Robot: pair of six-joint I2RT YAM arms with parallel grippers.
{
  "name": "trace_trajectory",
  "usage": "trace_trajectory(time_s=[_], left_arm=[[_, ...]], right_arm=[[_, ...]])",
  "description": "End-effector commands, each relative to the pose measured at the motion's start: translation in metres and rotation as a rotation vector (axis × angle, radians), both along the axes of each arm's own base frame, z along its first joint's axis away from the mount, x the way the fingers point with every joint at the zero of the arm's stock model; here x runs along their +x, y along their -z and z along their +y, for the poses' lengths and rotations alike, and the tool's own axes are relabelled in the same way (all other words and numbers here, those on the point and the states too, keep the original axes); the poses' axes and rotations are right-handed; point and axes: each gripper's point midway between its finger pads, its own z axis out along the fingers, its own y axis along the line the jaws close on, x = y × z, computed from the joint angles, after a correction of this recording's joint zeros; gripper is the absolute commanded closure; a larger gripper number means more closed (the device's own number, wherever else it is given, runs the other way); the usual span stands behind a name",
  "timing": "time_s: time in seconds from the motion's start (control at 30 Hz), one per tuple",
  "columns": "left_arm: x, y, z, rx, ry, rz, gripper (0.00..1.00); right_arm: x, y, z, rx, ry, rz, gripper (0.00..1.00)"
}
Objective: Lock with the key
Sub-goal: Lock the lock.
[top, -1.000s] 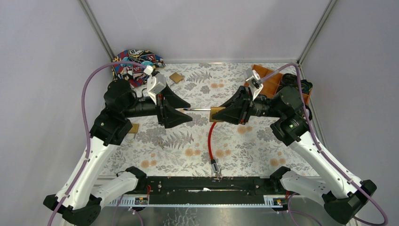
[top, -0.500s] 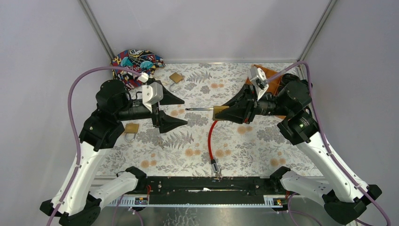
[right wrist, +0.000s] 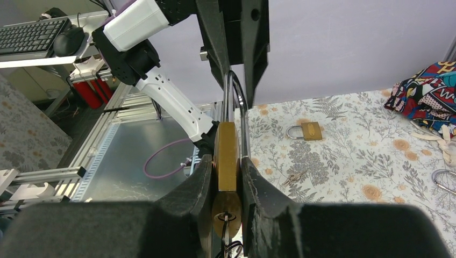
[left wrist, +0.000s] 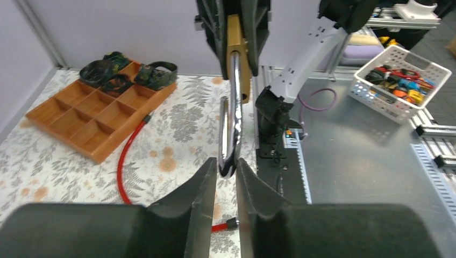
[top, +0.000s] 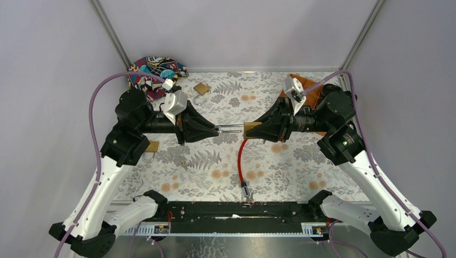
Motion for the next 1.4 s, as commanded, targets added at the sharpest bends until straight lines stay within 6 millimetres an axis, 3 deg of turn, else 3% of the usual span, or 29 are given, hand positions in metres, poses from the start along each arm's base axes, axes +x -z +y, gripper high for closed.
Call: trace_trajectory(time_s=[0.0, 0.1, 0.27, 0.47, 0.67, 0.8, 0.93, 1.0, 1.23, 1.3, 1.37], left_arm=[[-0.014, -0.011, -0.004, -0.036, 0.111, -0.006, 0.82], [-0.017, -0.019, -0.005, -0.059, 0.124, 0.015, 1.00], [-0.015, -0.021, -0.010, -0.083, 0.110, 0.086, 1.00], [0.008, -0.012, -0.028, -0.094, 0.032, 0.152, 1.00], [0.005, -0.019, -0.043, -0.131, 0.080, 0.145, 1.00], [0.000, -0.025, -0.053, -0.163, 0.126, 0.122, 1.00], [-0.003, -0.055, -0.056, -0.276, 0.166, 0.094, 1.00], [-0.001, -0.060, -0.060, -0.283, 0.165, 0.082, 1.00], [-0.011, 0.003, -0.095, -0.108, 0.202, 0.213, 1.00], [-0.013, 0.012, -0.101, -0.085, 0.216, 0.237, 1.00], [-0.015, 0.008, -0.105, -0.097, 0.229, 0.221, 1.00]], right_arm=[[-0.005, -0.041, -0.004, 0.095, 0.003, -0.127, 1.00], [0.002, -0.039, -0.002, 0.083, 0.034, -0.141, 1.00], [0.016, -0.041, 0.001, 0.090, 0.078, -0.158, 1.00], [0.024, -0.037, 0.010, 0.120, 0.064, -0.125, 1.00], [0.032, -0.026, 0.012, 0.115, 0.091, -0.088, 1.00], [0.042, -0.010, 0.017, 0.104, 0.113, -0.051, 1.00], [0.059, 0.028, 0.022, 0.055, 0.164, 0.011, 1.00], [0.064, 0.037, 0.024, 0.048, 0.171, 0.034, 1.00], [0.071, 0.014, 0.037, 0.107, 0.123, 0.048, 1.00], [0.073, 0.012, 0.038, 0.111, 0.125, 0.055, 1.00], [0.075, 0.014, 0.039, 0.107, 0.133, 0.057, 1.00]])
